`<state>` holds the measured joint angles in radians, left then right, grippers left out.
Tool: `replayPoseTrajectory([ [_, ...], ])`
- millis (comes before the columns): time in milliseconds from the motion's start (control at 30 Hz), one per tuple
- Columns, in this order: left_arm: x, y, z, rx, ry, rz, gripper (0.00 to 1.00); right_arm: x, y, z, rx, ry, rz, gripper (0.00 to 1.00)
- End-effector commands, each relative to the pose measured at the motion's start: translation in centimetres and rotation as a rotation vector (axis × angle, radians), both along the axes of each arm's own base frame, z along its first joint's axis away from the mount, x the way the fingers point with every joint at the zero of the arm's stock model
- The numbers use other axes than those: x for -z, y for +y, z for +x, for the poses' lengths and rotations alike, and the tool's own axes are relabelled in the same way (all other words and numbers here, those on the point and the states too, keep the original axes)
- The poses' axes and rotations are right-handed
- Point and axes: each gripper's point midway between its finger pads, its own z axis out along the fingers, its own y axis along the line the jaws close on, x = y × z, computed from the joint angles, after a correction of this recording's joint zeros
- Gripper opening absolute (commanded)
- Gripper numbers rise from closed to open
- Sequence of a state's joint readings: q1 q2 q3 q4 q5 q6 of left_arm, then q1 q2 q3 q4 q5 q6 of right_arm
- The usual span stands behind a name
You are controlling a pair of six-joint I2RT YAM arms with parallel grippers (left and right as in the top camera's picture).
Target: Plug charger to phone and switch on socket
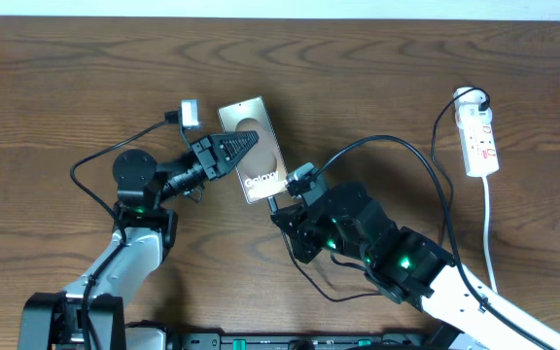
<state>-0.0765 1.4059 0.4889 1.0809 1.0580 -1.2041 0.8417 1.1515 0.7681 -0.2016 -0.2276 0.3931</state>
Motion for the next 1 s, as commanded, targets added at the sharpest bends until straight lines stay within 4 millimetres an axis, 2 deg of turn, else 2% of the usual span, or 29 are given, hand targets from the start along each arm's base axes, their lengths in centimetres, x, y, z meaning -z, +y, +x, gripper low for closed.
replayPoseTrajectory([
  [0, 0.7, -2.1, -3.5, 0.201, 0.002, 0.019, 0.07, -3.5, 0.0, 2.1, 0.072, -0.098, 0.054, 0.1],
  [233, 0.7, -2.1, -3.5, 0.199, -0.002, 0.021, 0.07, -0.1, -1.1, -0.3, 0.018, 0.036, -0.051, 0.27],
  [367, 0.8, -2.1, -3.4, 0.195, -0.022, 0.03, 0.07, 0.5, -2.1, -1.2, 0.019, 0.071, -0.091, 0.38],
  [400, 0.9, -2.0, -3.3, 0.19, -0.022, 0.035, 0.07, 0.4, -2.4, -1.4, 0.019, 0.074, -0.095, 0.5],
  [433, 1.2, -2.0, -3.2, 0.183, -0.017, 0.042, 0.07, 0.2, -2.8, -1.7, 0.023, 0.074, -0.098, 0.54],
  [533, 3.2, -1.7, -2.5, 0.135, 0.049, 0.076, 0.07, -0.8, -4.0, -2.2, 0.041, 0.051, -0.099, 0.66],
  [600, 5.1, -1.4, -1.9, 0.09, 0.11, 0.115, 0.07, -1.5, -5.1, -2.4, 0.07, 0.028, -0.104, 0.73],
  [633, 6.8, -1.2, -1.8, 0.059, 0.15, 0.159, 0.07, -2.0, -6.3, -2.6, 0.101, 0.006, -0.113, 0.77],
  [700, 8.7, -1.3, -2.0, 0.045, 0.183, 0.224, 0.07, -2.5, -7.7, -2.9, 0.138, -0.016, -0.127, 0.8],
  [867, 11.5, -2.6, -3.2, 0.067, 0.14, 0.376, 0.07, -3.7, -11.3, -3.7, 0.227, -0.066, -0.146, 0.99],
  [900, 12.2, -2.7, -3.2, 0.056, 0.124, 0.423, 0.07, -3.9, -12.2, -4.0, 0.255, -0.066, -0.141, 0.99],
  [967, 12.6, -2.9, -3.2, 0.051, 0.101, 0.458, 0.08, -4.0, -12.6, -4.4, 0.255, -0.067, -0.141, 0.99],
])
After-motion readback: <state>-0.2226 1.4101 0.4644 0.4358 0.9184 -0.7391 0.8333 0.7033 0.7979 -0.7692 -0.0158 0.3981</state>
